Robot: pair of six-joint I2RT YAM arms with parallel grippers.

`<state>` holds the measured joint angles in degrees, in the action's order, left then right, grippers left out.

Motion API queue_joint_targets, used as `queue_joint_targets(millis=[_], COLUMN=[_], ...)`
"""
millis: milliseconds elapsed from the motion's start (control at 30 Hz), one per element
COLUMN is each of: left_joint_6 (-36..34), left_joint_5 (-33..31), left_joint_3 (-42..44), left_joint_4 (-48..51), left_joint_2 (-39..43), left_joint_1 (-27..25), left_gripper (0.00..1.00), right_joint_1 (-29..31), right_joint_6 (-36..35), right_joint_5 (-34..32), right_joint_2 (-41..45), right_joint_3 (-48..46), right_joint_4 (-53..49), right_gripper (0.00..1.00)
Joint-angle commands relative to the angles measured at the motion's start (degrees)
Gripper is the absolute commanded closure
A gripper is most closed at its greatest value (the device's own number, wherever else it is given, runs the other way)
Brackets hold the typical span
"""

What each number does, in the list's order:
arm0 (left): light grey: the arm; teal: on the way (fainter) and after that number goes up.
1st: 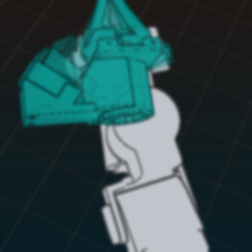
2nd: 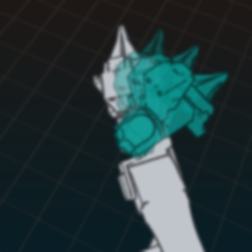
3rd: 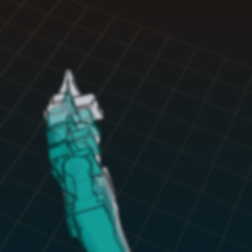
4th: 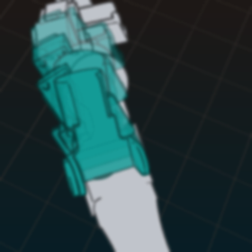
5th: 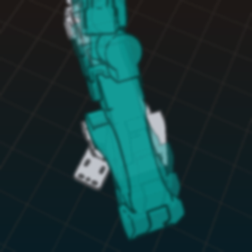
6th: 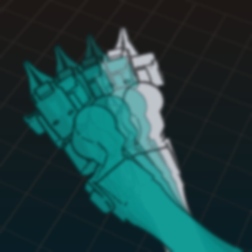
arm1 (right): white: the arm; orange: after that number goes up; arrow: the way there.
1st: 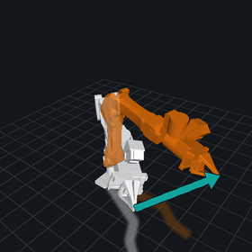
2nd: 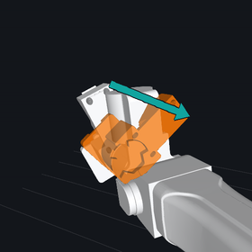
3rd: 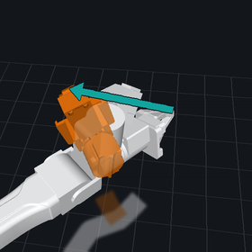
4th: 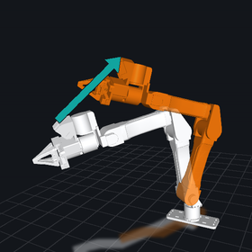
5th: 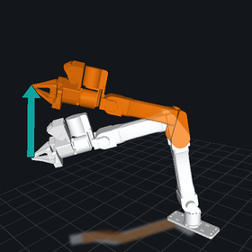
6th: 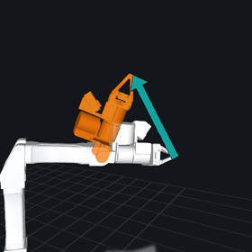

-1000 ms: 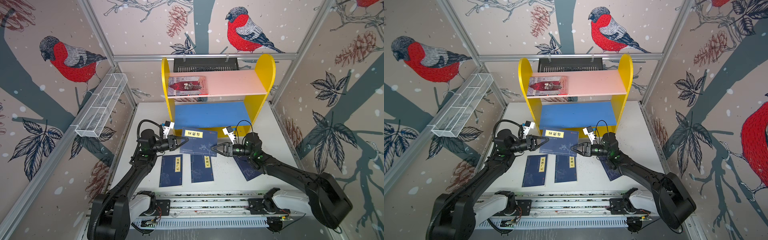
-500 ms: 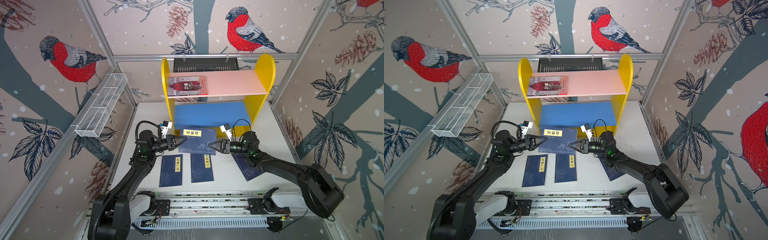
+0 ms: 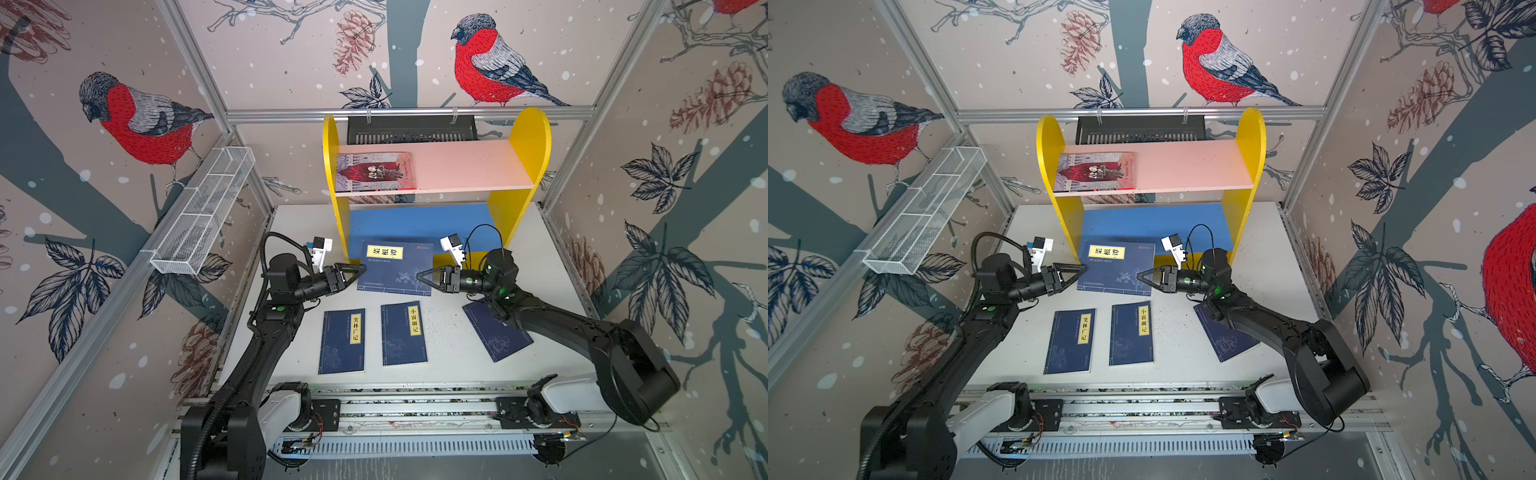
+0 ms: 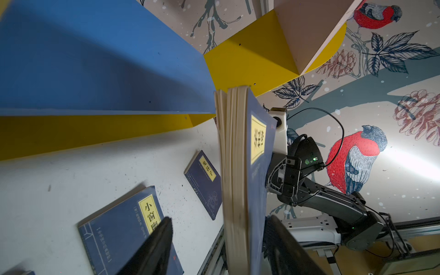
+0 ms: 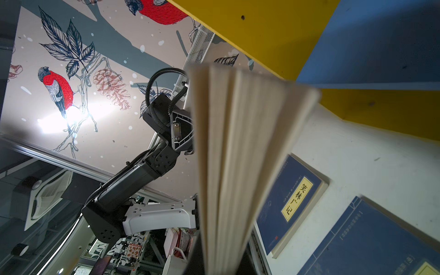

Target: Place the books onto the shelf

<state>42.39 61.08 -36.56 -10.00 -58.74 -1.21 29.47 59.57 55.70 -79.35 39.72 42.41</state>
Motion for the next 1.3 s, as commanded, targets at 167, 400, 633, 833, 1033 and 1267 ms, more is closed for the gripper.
queue_joint_targets(millis=[167, 400, 633, 833, 1033, 1267], left_joint_6=[-11.57, -20.49, -21.4, -21.08, -19.93, -18.88], left_joint_5=[-3.51, -5.66, -2.64, -1.35, -0.29, 0.8], left_joint_3=[-4.85, -11.43, -12.4, -11.48, -11.58, -11.27], left_joint_4=[11.17, 19.87, 21.03, 19.84, 18.27, 16.75], left_joint_2=[1.27, 1.44, 2.31, 4.28, 3.84, 3.47], left_joint_1=[0.49, 0.6, 0.69, 0.69, 0.69, 0.71], left_gripper=[0.35, 0.34, 0.33, 0.31, 0.3, 0.3], right_joint_1=[-5.38, -6.92, -7.68, -7.77, -7.62, -7.32], right_joint_6=[-6.76, -10.1, -9.91, -8.99, -9.92, -12.79], right_joint_5=[4.98, 6.26, 7.49, 7.06, 7.13, 8.29], right_joint_2=[-4.61, -10.43, -18.04, -22.99, -27.59, -31.68], right_joint_3=[6.98, 13.9, 20.34, 25.56, 31.89, 38.44], right_joint_4=[-9.25, -14.46, -14.98, -15.63, -19.85, -26.25], right_gripper=[0.99, 0.99, 0.99, 0.99, 0.99, 0.98])
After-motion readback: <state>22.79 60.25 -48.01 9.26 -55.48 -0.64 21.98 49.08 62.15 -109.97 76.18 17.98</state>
